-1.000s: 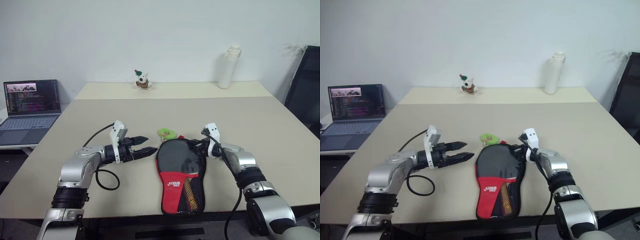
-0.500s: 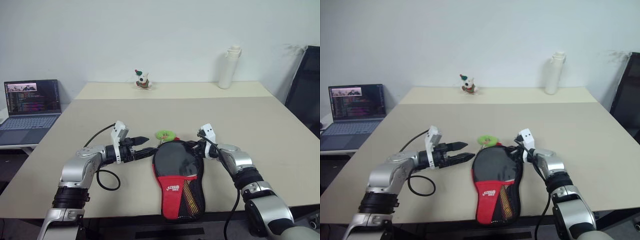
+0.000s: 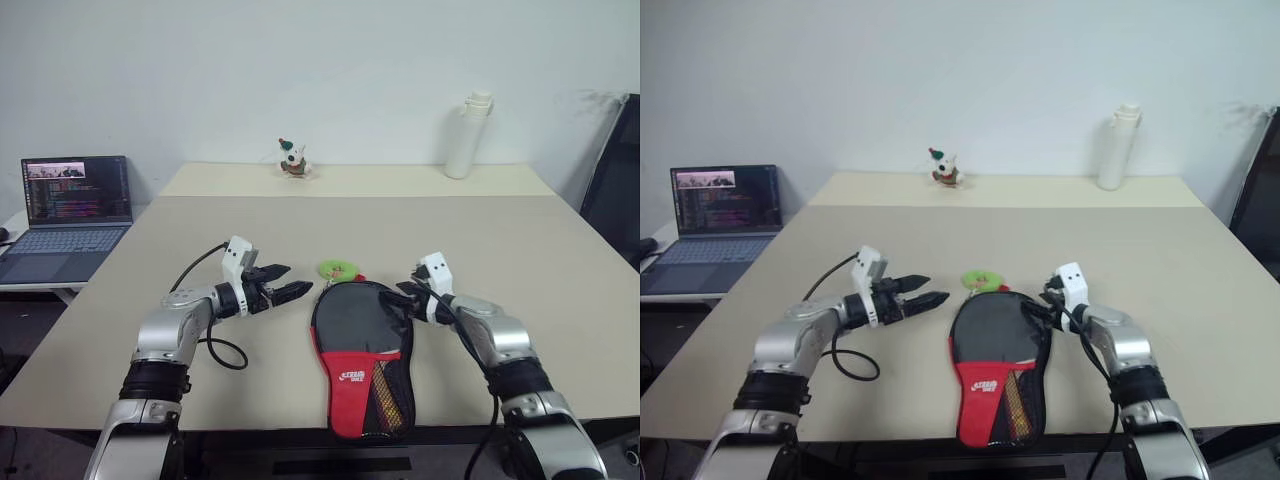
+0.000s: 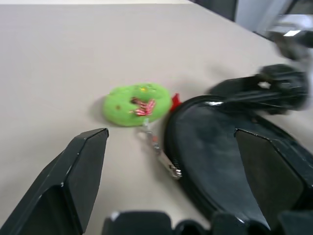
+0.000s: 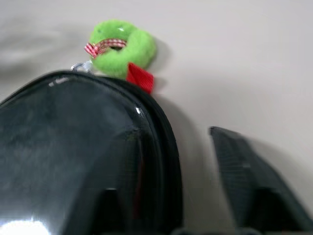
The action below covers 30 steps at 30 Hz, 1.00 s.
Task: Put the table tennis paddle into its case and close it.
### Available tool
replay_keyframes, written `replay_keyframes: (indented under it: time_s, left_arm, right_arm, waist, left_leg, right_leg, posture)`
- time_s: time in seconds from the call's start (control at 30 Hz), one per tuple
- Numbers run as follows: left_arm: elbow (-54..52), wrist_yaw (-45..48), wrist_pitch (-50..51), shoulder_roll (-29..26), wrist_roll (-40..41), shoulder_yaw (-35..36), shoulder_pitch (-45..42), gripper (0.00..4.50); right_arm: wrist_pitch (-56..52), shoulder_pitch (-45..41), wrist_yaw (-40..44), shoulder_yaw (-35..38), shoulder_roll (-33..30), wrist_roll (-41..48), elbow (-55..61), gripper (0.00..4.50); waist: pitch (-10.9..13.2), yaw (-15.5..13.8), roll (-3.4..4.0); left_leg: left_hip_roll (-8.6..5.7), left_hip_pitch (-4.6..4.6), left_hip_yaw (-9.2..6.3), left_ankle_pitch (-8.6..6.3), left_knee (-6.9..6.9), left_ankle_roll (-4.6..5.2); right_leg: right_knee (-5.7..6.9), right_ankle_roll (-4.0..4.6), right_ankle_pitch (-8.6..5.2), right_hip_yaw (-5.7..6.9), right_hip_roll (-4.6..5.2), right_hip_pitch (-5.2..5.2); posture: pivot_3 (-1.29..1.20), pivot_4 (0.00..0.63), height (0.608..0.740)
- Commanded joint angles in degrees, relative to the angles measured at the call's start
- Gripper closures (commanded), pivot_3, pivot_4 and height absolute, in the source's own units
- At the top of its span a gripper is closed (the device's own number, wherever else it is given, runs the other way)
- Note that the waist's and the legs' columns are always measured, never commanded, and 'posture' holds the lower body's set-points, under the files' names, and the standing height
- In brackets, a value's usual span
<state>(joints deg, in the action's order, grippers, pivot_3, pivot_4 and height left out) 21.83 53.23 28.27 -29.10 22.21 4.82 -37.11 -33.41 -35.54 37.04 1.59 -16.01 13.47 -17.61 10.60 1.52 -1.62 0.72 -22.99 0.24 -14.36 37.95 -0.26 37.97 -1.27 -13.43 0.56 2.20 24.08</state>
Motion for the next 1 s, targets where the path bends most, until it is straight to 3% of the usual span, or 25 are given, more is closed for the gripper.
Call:
replay_keyframes:
  time_s: [0.03, 0.07, 0.27, 0.57, 1.0]
  left_arm:
    - [4.05, -2.89, -3.06, 0.63, -1.73, 0.94, -4.23, 0.00]
    - [5.48, -3.45, -3.82, 0.88, -2.29, 0.82, -5.02, 0.00]
    - [21.20, -9.03, -11.81, 4.26, -7.82, -0.34, -13.82, 0.00]
    - [45.24, -13.15, -22.10, 8.97, -16.35, -2.92, -27.23, 0.00]
    - [54.75, -16.20, -23.33, 14.31, -24.84, -4.76, -31.22, 0.00]
  right_arm:
    - [-7.13, 2.01, -0.55, 4.74, -0.64, 8.11, 16.50, 0.23]
    - [-9.25, 2.73, -0.77, 5.60, -0.51, 10.12, 19.75, 0.02]
    - [-17.92, 8.85, -0.41, 1.11, -2.61, 15.04, 33.95, 0.02]
    - [-18.23, 13.45, -2.07, -7.31, -3.53, 14.00, 39.69, 0.02]
    - [-17.75, 16.70, -5.74, -10.19, -3.24, 13.31, 42.87, 0.02]
  waist:
    - [0.00, 0.00, 0.00]
    - [0.00, -0.02, 0.00]
    - [-0.02, -0.08, -0.02]
    - [0.00, 0.02, -0.05]
    - [0.01, 0.02, -0.07]
  left_leg:
    - [0.00, 0.01, 0.00, 0.00, 0.01, 0.00]
    - [0.00, 0.00, -0.02, 0.00, 0.01, 0.00]
    - [0.00, 0.02, -0.08, 0.00, 0.01, 0.00]
    - [-0.10, -0.05, 0.01, 0.00, 0.02, 0.01]
    - [-0.11, -0.05, -0.01, -0.01, 0.02, 0.01]
  right_leg:
    - [0.02, 0.00, 0.00, 0.01, -0.01, 0.00]
    - [0.03, 0.00, 0.00, 0.02, -0.01, 0.00]
    - [0.00, -0.02, -0.01, 0.08, -0.05, -0.04]
    - [-0.09, -0.30, -0.15, 0.06, -0.06, -0.01]
    - [-0.08, -0.30, -0.15, 0.08, -0.12, 0.00]
  posture:
    - [0.00, 0.150, 0.740]
    - [0.00, 0.150, 0.740]
    - [0.00, 0.150, 0.740]
    - [0.00, 0.150, 0.740]
    - [0.00, 0.150, 0.740]
